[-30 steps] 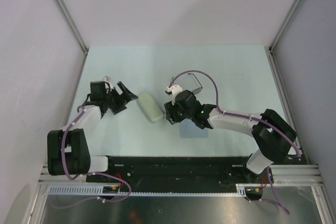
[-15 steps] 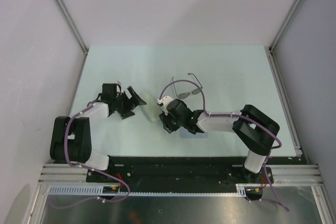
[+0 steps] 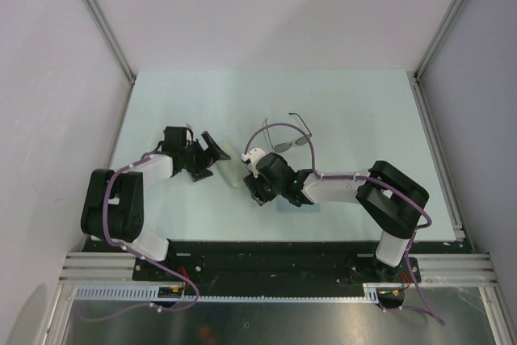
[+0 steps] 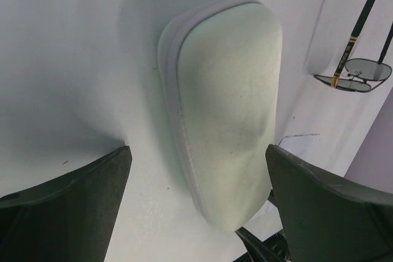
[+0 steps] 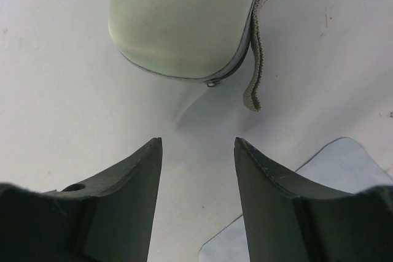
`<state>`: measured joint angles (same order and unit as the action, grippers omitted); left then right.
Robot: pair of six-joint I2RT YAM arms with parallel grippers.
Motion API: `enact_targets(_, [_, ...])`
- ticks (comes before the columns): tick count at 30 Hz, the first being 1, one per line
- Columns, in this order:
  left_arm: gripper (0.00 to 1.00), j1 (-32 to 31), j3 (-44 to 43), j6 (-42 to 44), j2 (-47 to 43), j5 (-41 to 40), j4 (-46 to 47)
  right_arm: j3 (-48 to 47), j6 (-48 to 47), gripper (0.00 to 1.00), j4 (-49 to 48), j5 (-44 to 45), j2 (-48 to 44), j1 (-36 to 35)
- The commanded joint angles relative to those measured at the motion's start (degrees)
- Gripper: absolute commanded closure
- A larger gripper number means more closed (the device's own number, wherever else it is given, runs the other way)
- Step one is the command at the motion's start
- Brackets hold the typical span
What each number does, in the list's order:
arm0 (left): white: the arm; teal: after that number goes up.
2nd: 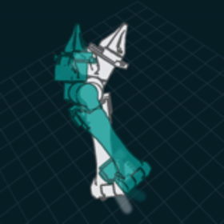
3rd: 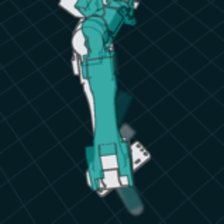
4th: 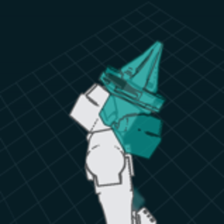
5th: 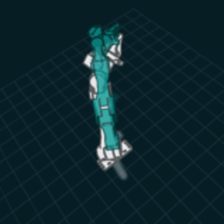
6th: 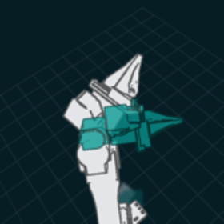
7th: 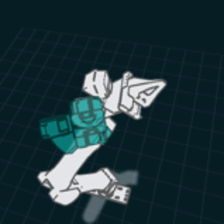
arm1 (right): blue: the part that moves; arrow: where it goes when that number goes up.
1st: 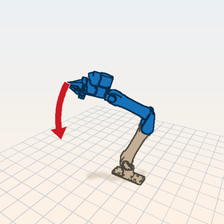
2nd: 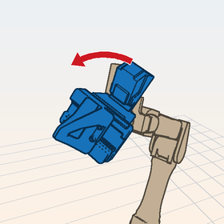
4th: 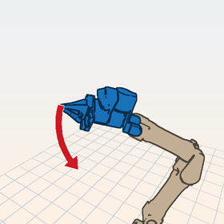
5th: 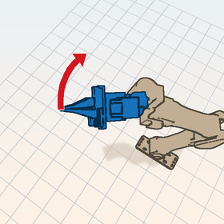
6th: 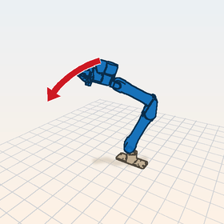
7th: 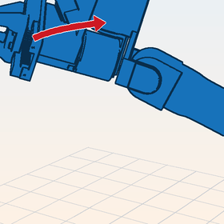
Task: Organize the sunglasses
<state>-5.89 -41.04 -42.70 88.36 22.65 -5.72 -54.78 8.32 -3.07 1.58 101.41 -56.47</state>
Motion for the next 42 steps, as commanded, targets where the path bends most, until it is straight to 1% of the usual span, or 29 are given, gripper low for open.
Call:
enact_targets(1, [0.0,-1.58,-0.01,-0.54,2.78,-4.1,-1.23,-1.91,-1.72,0.46,-2.72,1.58,-1.48,0.39])
enact_targets(4, [0.01,-1.84,0.17,-0.81,3.23,-4.9,-1.23,-1.91,-1.81,0.5,-4.22,1.4,-0.6,0.83])
enact_targets(7, [0.05,-1.93,0.61,-1.07,3.58,-5.6,-1.14,-1.82,-1.46,0.53,-5.89,1.49,0.28,1.53])
enact_targets(14, [0.14,-2.11,0.43,-1.07,5.59,-6.39,-1.23,-1.73,-2.34,0.57,-9.05,1.32,2.04,1.89])
enact_targets(16, [0.16,-2.28,0.43,-0.9,5.77,-6.74,-1.23,-1.82,-2.25,0.57,-10.19,1.32,3.0,2.24])
enact_targets(20, [0.17,-2.2,0.69,-0.81,6.39,-6.84,-1.23,-1.73,-2.6,0.58,-11.17,0.79,3.62,2.59])
enact_targets(25, [0.18,-2.55,0.34,-1.07,7.27,-6.75,-1.32,-1.82,-3.39,0.55,-12.31,1.4,4.33,2.77])
enact_targets(29, [0.21,-2.63,0.34,-1.42,7.88,-6.22,-1.23,-1.82,-3.83,0.55,-14.15,0.44,5.29,3.29])
enact_targets(33, [0.23,-2.63,0.26,-1.86,8.76,-5.52,-1.32,-1.82,-2.34,0.57,-16.26,-0.97,6.08,4.7])
enact_targets(34, [0.23,-2.63,0.17,-1.95,9.02,-5.17,-1.32,-1.9,-1.99,0.58,-16.53,-2.45,6.26,4.96])
enact_targets(35, [0.23,-2.72,0.08,-1.95,9.2,-5.08,-1.23,-1.82,-1.55,0.59,-16.79,-2.81,6.26,5.66])
enact_targets(38, [0.22,-2.81,-0.18,-1.95,9.55,-4.9,-1.32,-1.91,-0.58,0.66,-17.32,-4.83,6.44,6.45])
enact_targets(39, [0.21,-2.81,-0.27,-1.95,9.64,-4.9,-1.23,-1.91,-0.23,0.71,-17.32,-5.53,6.35,6.63])
enact_targets(41, [0.18,-2.9,-0.8,-1.86,9.9,-4.55,-1.14,-1.82,0.29,0.76,-17.23,-7.64,6.17,7.33])
enact_targets(42, [0.16,-2.99,-0.89,-1.86,9.91,-4.55,-1.23,-1.9,1.08,0.8,-17.14,-9.74,6.09,7.68])
